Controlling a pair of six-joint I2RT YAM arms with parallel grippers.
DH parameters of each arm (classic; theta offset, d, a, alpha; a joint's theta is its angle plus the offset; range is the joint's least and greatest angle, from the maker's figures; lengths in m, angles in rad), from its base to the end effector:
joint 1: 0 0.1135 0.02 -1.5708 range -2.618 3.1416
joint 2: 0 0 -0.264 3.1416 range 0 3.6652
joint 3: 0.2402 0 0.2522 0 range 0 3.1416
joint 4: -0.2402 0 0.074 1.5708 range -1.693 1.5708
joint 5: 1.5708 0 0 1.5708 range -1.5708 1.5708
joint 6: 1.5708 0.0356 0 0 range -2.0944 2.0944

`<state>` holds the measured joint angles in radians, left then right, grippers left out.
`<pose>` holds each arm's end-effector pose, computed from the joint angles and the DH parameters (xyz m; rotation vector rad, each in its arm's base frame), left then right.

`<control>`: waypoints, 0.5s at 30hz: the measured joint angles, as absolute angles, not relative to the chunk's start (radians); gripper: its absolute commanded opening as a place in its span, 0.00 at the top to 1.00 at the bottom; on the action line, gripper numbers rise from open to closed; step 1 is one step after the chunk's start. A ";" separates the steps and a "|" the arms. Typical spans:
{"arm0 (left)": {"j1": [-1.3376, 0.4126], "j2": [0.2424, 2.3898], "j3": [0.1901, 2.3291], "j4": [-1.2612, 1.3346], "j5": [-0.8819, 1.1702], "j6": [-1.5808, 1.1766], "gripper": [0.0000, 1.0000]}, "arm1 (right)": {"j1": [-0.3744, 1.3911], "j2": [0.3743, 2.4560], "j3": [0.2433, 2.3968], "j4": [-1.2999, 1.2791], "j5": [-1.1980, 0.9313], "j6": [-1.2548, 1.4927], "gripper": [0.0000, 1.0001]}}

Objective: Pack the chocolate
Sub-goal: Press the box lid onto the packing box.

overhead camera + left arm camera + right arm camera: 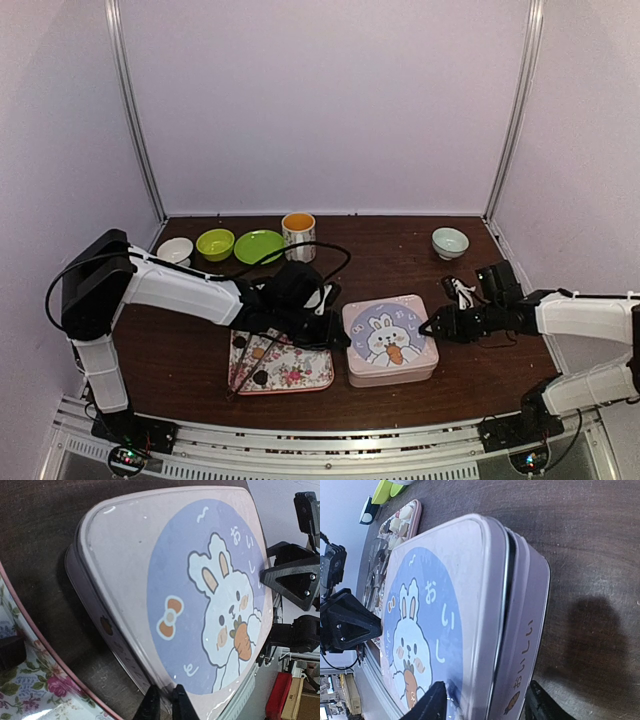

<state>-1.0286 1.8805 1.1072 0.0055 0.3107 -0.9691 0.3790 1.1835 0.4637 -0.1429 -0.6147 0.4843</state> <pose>0.1947 -0.3442 0.1618 0.2603 2.6987 -1.1951 0.1885 0.0972 0.1633 -0.1629 2.5364 1.1181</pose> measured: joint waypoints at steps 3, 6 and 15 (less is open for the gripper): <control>-1.029 1.880 1.107 0.005 0.308 -0.969 0.90 | 0.379 1.124 0.424 -0.138 -0.629 0.500 0.41; -1.031 1.880 1.109 0.001 0.304 -0.969 0.90 | 0.379 1.038 0.392 -0.145 -0.646 0.514 0.41; -1.035 1.882 1.122 -0.022 0.292 -0.968 0.90 | 0.379 0.876 0.287 -0.172 -0.690 0.568 0.49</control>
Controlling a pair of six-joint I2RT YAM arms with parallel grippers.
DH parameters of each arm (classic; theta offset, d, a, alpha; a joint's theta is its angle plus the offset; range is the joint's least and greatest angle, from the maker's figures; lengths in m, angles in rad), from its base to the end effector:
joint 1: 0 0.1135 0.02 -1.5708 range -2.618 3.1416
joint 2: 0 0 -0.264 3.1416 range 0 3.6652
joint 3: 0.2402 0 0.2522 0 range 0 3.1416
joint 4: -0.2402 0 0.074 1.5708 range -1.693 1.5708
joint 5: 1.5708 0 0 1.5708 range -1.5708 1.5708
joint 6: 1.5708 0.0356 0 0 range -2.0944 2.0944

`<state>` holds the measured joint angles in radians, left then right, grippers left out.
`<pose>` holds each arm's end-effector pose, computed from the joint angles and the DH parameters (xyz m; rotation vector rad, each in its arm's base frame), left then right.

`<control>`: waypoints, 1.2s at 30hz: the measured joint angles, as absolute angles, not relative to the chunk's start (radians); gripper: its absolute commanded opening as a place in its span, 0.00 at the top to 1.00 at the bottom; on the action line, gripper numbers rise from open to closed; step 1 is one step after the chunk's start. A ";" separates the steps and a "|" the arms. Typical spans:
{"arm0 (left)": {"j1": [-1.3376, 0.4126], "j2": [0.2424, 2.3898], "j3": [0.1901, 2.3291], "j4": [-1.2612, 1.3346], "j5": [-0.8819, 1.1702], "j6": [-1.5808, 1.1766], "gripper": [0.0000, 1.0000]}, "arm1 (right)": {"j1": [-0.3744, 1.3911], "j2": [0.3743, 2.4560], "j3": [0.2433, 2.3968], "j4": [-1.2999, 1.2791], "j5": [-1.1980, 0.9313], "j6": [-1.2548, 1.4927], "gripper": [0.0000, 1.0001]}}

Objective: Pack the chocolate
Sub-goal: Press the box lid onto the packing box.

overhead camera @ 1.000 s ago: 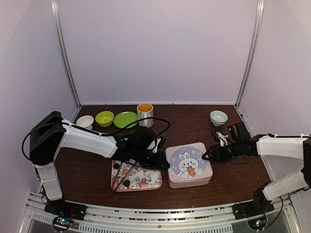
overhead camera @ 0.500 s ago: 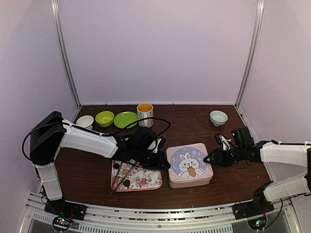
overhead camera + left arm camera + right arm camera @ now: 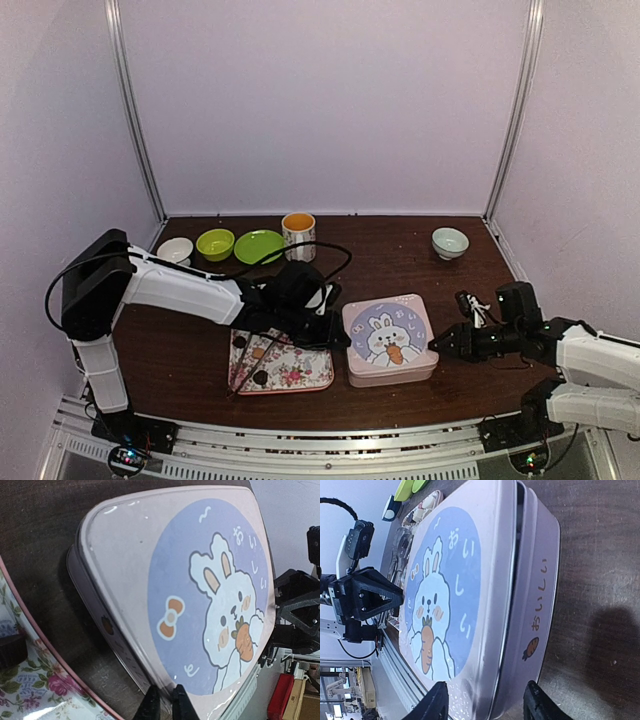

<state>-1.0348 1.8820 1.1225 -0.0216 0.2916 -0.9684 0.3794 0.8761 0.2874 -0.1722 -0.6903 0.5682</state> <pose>0.1937 -0.3462 0.1636 0.2559 2.7051 -1.1667 0.1416 0.0809 0.1602 -0.1440 2.4580 1.2545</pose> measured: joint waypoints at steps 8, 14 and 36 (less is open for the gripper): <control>-1.035 1.887 1.134 -0.034 0.289 -0.968 0.90 | 0.379 0.870 0.215 -0.125 -0.734 0.617 0.60; -1.035 1.893 1.149 -0.051 0.289 -0.969 0.90 | 0.378 0.899 0.183 -0.037 -0.763 0.657 0.71; -1.031 1.914 1.205 -0.120 0.250 -0.926 0.89 | 0.410 0.899 0.215 -0.086 -0.739 0.648 0.44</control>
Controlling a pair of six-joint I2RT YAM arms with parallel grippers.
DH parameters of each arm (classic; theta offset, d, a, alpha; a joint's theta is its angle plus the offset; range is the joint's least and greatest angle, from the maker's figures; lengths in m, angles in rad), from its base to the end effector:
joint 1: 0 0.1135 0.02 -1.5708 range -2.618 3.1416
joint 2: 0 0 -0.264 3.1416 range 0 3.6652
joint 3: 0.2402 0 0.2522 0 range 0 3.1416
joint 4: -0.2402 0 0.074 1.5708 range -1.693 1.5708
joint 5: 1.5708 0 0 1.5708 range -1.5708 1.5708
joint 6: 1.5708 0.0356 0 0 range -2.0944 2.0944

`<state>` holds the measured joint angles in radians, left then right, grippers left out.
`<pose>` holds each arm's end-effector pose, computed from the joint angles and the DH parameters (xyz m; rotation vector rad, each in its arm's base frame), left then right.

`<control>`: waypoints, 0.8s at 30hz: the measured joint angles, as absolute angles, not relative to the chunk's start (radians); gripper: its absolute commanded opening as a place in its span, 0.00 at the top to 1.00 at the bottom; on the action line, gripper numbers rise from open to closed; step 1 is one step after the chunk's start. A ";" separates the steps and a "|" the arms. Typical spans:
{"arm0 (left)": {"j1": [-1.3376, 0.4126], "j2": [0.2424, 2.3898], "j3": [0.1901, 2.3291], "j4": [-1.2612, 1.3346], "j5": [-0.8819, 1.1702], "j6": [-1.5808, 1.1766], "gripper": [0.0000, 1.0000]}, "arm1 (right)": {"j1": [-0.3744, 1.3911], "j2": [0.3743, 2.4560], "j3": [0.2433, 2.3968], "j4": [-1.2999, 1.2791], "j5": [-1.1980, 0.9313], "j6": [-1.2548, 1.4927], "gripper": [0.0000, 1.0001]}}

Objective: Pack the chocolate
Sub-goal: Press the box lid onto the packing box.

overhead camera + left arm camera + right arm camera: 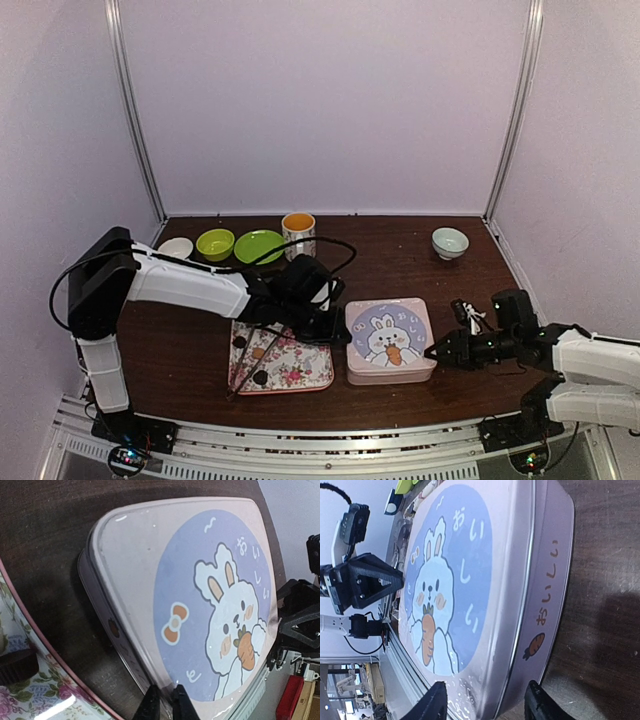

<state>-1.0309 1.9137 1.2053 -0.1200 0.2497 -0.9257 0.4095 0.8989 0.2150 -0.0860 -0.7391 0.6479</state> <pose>0.2018 -0.3538 0.1684 0.2763 2.7150 -1.0712 0.1331 0.0839 0.1420 -0.1085 2.5031 1.3549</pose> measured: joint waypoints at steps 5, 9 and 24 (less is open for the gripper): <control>-1.027 1.917 1.219 -0.141 0.244 -0.904 0.89 | 0.363 0.958 0.338 -0.131 -0.710 0.595 0.31; -1.024 1.919 1.223 -0.145 0.243 -0.892 0.89 | 0.318 1.046 0.441 -0.116 -0.700 0.547 0.24; -1.001 1.949 1.280 -0.190 0.235 -0.858 0.89 | 0.228 1.434 0.633 0.109 -0.728 0.441 0.27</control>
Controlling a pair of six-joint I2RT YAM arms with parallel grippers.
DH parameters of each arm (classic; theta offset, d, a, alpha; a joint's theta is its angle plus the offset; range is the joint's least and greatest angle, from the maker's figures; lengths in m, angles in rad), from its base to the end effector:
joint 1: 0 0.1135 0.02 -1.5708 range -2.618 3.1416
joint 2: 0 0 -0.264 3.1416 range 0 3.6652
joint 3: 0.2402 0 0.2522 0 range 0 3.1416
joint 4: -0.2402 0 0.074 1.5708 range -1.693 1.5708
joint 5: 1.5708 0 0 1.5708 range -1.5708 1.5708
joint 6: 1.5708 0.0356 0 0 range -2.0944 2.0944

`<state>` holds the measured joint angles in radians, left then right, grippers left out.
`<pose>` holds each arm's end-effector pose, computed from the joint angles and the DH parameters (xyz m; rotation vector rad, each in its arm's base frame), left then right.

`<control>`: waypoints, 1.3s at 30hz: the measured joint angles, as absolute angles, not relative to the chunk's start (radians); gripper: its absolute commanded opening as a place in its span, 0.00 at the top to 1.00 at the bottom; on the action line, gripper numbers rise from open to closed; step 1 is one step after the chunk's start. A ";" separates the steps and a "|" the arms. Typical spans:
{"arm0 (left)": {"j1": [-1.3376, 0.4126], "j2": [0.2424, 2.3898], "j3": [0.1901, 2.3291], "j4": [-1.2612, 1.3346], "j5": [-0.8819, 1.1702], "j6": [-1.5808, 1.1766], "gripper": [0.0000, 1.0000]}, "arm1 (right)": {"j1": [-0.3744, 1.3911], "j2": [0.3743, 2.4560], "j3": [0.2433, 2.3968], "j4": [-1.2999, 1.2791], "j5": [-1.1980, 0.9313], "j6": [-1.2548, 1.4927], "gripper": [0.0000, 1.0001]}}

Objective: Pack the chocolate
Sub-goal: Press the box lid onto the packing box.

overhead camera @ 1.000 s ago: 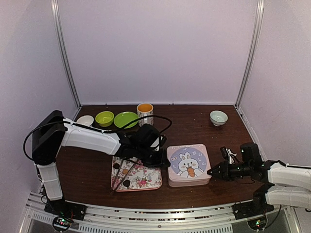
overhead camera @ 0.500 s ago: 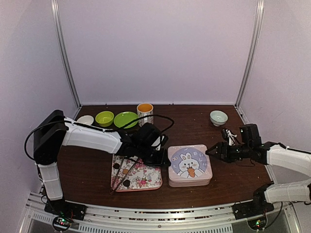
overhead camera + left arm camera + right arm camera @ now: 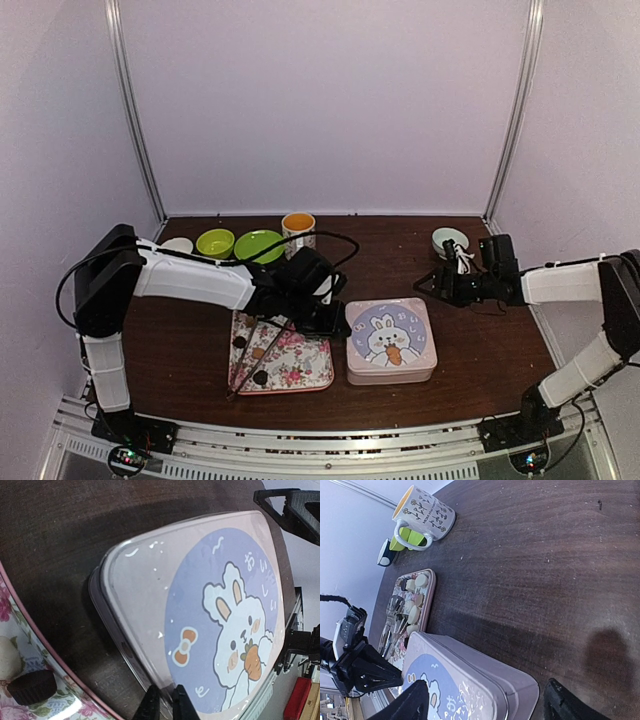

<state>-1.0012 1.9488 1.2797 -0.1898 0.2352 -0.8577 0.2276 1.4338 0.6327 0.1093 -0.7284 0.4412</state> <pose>0.2183 -0.3563 0.1717 0.3144 2.7061 -1.0032 0.2625 0.0851 0.1767 -0.1632 2.3097 1.1724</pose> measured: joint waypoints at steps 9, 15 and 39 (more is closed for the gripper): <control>-0.996 1.961 1.300 -0.208 0.238 -0.857 0.89 | 0.224 1.620 0.634 0.337 -0.859 0.535 0.44; -0.988 1.972 1.316 -0.213 0.245 -0.854 0.89 | 0.224 1.624 0.551 0.484 -0.896 0.594 0.50; -0.977 1.990 1.343 -0.228 0.258 -0.844 0.90 | 0.224 1.649 0.484 0.582 -0.862 0.606 0.58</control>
<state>-0.9768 1.9903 1.3430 -0.2279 0.2577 -0.8436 0.2237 1.6493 0.4843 0.5816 -0.8623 0.6064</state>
